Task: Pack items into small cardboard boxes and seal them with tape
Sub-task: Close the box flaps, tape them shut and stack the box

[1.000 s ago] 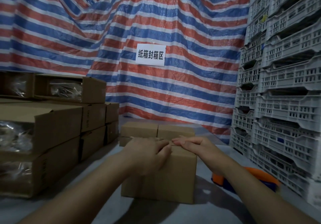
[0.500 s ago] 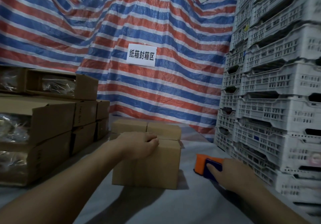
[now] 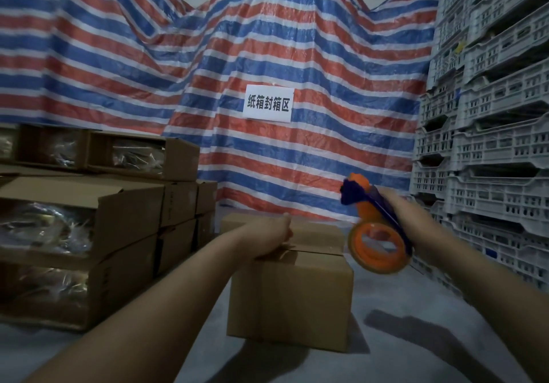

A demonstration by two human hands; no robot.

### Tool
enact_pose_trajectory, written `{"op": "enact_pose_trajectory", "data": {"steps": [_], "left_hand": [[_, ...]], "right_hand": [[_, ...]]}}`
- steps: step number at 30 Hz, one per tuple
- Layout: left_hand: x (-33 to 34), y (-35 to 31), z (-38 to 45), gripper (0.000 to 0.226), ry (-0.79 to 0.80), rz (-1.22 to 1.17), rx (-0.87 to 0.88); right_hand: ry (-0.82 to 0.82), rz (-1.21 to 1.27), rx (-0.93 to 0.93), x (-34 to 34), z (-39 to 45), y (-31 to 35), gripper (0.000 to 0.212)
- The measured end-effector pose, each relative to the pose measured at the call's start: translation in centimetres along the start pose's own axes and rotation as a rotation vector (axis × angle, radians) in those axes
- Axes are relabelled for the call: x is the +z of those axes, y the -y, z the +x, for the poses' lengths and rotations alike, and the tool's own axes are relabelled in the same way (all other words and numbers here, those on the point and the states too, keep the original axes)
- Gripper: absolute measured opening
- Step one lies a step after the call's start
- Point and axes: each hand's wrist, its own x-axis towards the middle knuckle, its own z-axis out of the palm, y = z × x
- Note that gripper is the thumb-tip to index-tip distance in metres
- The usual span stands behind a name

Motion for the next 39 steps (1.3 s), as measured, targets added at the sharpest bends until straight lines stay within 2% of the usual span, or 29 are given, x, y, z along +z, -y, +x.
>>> {"op": "enact_pose_trajectory", "data": {"steps": [3,6,9,11,14,18,28,32,35,39], "left_hand": [[-0.6,-0.2,0.2,0.042,-0.082,-0.271,-0.132],[-1.3,-0.1,0.5,0.067,-0.031,-0.471,-0.179],[-2.2,0.2,0.4,0.075,-0.011,-0.627,-0.188],[-2.7,0.4,0.3,0.069,0.003,-0.69,-0.196],[-3.2,0.4,0.0,0.044,0.011,-0.752,-0.19],[-3.4,0.4,0.2,0.034,0.054,-0.777,-0.186],[-2.9,0.4,0.5,0.02,-0.048,-0.782,-0.214],[-2.4,0.4,0.5,0.023,-0.133,-0.72,-0.256],[-2.1,0.5,0.6,0.021,-0.199,-0.671,-0.272],[-2.0,1.3,1.1,0.024,-0.286,-0.705,-0.324]], "right_hand": [[0.192,-0.032,-0.054,3.5,1.1,3.7,0.053],[0.339,-0.203,-0.105,5.7,1.5,6.1,0.051],[0.455,-0.314,-0.102,6.8,1.9,6.8,0.047],[0.471,-0.352,-0.105,7.3,2.2,6.7,0.045],[0.457,-0.356,-0.087,7.5,2.4,6.5,0.048],[0.433,-0.347,-0.071,7.5,2.4,6.3,0.051],[0.437,-0.385,-0.094,8.4,2.3,6.9,0.046],[0.47,-0.401,-0.089,8.4,2.2,7.3,0.046],[0.531,-0.513,-0.113,8.2,2.2,8.2,0.049],[0.564,-0.584,-0.108,7.9,2.5,8.4,0.052]]}}
